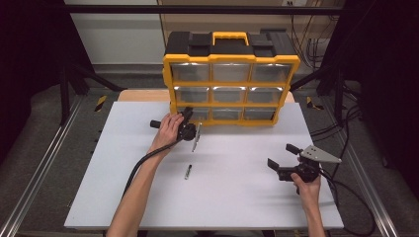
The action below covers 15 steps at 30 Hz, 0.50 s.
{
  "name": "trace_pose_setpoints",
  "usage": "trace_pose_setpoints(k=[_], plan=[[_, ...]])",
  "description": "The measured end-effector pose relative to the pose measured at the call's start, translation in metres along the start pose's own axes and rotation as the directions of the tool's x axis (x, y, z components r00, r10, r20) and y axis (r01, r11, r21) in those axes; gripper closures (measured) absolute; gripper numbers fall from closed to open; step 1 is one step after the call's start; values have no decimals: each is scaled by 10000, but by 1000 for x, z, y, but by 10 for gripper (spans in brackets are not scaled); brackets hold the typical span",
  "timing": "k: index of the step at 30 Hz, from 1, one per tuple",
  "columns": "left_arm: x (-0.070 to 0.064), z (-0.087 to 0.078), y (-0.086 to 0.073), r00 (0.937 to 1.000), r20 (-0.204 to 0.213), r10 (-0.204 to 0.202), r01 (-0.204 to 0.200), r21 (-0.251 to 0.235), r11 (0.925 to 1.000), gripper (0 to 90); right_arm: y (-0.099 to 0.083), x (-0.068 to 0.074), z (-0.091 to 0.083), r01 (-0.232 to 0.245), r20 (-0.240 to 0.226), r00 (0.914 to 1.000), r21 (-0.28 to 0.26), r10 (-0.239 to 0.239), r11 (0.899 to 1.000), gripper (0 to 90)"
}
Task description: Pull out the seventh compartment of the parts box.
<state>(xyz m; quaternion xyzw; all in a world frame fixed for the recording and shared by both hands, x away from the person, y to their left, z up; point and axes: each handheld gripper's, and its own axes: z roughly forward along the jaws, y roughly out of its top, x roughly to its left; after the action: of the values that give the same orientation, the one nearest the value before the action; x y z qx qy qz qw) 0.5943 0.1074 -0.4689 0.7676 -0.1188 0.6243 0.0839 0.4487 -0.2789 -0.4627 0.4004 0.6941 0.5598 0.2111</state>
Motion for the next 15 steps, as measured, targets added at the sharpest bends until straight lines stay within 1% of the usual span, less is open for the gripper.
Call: trace_pose_setpoints(k=[2,3,9,12,15], plan=[[0,-1,0,10000,-25,-34,33,-26,10000,775,0,0,0,1,5,10000,-4,-1,10000,13],[0,-1,0,10000,-44,44,-44,-31,10000,775,0,0,0,10,1,10000,-4,-10,10000,13],[1,-4,0,10000,-21,55,-55,-121,9999,776,0,0,0,-2,11,10000,-4,2,10000,13],[1,-6,0,10000,40,-37,38,-178,9998,776,0,0,0,0,4,10000,-3,0,10000,13],[1,-9,-1,10000,62,-32,33,-243,9997,775,0,0,0,-1,-1,10000,-11,1,10000,13]])
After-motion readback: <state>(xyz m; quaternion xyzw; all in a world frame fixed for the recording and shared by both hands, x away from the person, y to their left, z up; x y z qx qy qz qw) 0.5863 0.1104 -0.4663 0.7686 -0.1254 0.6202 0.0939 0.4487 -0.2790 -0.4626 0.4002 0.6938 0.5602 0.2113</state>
